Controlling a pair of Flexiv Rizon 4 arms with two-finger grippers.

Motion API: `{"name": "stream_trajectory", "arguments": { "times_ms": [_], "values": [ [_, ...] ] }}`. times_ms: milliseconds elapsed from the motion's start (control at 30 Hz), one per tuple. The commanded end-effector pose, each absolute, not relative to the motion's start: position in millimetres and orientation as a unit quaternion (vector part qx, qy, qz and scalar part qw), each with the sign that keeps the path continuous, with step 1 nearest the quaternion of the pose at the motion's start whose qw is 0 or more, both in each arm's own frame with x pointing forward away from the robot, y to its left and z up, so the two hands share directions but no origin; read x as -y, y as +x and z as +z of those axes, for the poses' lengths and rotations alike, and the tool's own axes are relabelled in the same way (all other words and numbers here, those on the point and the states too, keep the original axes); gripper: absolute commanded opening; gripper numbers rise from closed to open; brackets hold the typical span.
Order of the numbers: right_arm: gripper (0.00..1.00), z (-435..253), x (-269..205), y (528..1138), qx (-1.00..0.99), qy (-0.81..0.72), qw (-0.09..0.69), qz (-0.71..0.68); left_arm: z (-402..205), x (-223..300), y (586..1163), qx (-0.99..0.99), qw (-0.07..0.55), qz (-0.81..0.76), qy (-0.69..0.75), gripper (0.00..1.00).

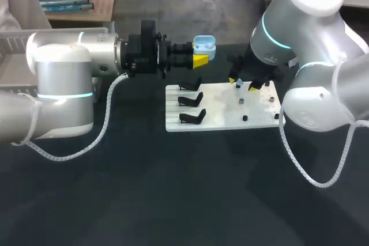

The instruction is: Pick up each earbud case from the left stands, insert the matching earbuds, close the lid, and place the case in the box.

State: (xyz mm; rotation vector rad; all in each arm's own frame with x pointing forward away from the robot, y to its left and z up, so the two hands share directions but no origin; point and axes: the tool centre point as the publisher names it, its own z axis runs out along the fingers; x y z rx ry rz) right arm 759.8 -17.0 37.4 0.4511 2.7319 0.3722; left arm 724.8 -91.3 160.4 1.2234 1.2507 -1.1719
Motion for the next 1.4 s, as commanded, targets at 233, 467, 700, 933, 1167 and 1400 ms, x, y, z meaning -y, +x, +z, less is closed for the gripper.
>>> {"name": "stream_trajectory", "arguments": {
  "times_ms": [233,467,700,933,1167,1400],
  "values": [
    [0.48,34,13,765,-0.964,0.157,0.166,0.133,160,92,725,-0.515,0.496,-0.484,0.504,0.0],
    [0.46,33,14,766,-0.964,0.163,0.16,0.136,160,92,725,-0.515,0.496,-0.484,0.504,0.0],
    [0.43,31,15,766,-0.963,0.167,0.158,0.137,160,92,725,-0.515,0.496,-0.484,0.504,0.0],
    [0.4,30,15,770,-0.963,0.168,0.158,0.137,160,92,725,-0.515,0.496,-0.484,0.504,0.0],
    [0.39,28,15,774,-0.963,0.169,0.159,0.138,160,92,725,-0.515,0.496,-0.484,0.504,0.0],
    [0.32,30,13,772,-0.963,0.169,0.158,0.138,160,92,725,-0.515,0.496,-0.484,0.504,0.0]
  ]
}}
